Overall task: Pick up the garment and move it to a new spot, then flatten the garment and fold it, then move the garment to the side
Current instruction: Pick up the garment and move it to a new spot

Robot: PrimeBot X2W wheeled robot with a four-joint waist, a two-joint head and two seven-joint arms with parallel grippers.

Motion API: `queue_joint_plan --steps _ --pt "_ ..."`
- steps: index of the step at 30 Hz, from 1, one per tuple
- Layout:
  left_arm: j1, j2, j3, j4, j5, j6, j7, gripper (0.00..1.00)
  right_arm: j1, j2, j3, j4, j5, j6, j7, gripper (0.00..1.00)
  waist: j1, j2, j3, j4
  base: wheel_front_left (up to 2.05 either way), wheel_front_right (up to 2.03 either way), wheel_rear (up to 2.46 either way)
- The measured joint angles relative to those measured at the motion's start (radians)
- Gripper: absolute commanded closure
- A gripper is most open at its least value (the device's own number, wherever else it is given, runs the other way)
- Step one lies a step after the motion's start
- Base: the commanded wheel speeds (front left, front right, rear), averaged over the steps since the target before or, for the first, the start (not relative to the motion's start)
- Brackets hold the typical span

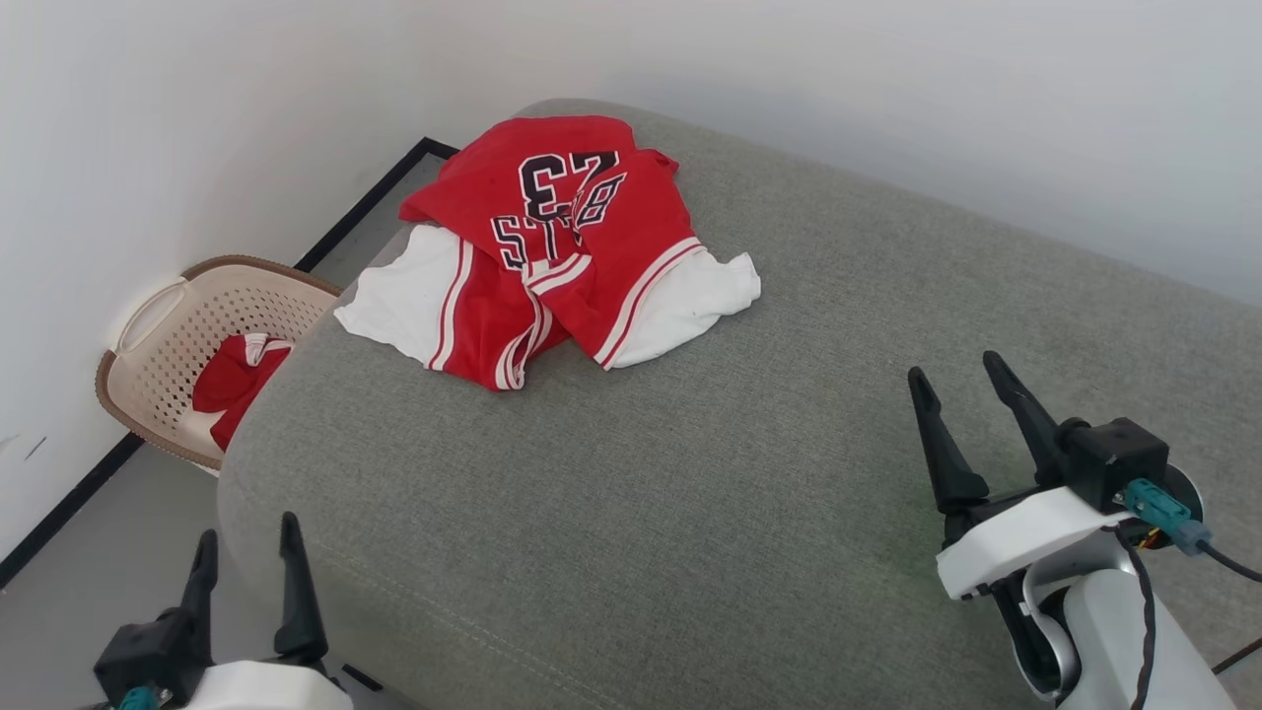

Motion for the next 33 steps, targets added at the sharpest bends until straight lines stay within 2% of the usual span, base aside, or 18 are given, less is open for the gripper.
queue_joint_plan --steps 6,10,13,15,19,21,22,25,30,33 --pt "-0.078 0.002 -0.026 0.018 0.016 -0.044 0.000 0.00 -0.006 -0.009 0.006 -0.007 0.009 0.000 0.000 0.00 0.0000 0.0000 0.020 -0.034 0.00 0.00 0.00" --pt "-0.186 0.033 -0.035 0.036 0.024 -0.067 0.000 0.00 -0.010 -0.022 0.000 -0.009 0.010 0.000 0.000 0.00 0.0000 0.0000 0.039 -0.075 0.00 0.00 0.00" --pt "-0.313 0.098 -0.045 0.088 0.031 -0.081 -0.001 0.00 -0.023 -0.035 -0.007 -0.015 0.010 0.000 0.000 0.00 0.0000 0.0000 0.061 -0.123 0.00 0.00 0.00" --pt "-0.397 0.143 -0.063 0.184 0.010 -0.084 -0.001 0.00 -0.036 -0.040 -0.007 -0.019 0.012 0.000 0.000 0.00 0.0000 0.0000 0.077 -0.158 0.00 0.00 0.00" --pt "-0.558 0.243 -0.132 0.400 -0.092 -0.088 0.156 0.00 -0.058 -0.045 -0.006 -0.026 0.013 0.000 0.000 0.00 0.0000 0.0000 0.115 -0.232 0.00 0.00 0.00" --pt "-0.633 0.289 -0.167 0.499 -0.183 -0.090 0.277 0.00 -0.073 -0.043 -0.003 -0.030 0.015 0.000 0.000 0.00 0.0000 0.0000 0.137 -0.270 0.00 0.00 0.00" --pt "-0.656 0.315 -0.204 0.532 -0.219 -0.090 0.331 0.00 -0.079 -0.043 -0.003 -0.032 0.018 0.000 0.000 0.00 0.0000 0.0000 0.149 -0.289 0.00 0.00 0.00" --pt "-0.717 0.377 -0.231 0.617 -0.346 -0.091 0.456 0.00 -0.092 -0.040 0.002 -0.041 0.019 0.000 0.000 0.00 0.0000 0.0000 0.185 -0.344 0.00 0.00 0.00" --pt "-0.801 0.451 -0.201 0.722 -0.505 -0.091 0.581 0.00 -0.126 -0.044 0.014 -0.056 0.020 0.000 0.000 0.00 0.0000 0.0000 0.264 -0.417 0.00 0.00 0.00" --pt "-0.841 0.495 -0.186 0.790 -0.535 -0.091 0.621 0.00 -0.172 -0.044 0.031 -0.070 0.022 0.000 0.000 0.00 0.0000 0.0000 0.320 -0.458 0.00 0.00 0.00"
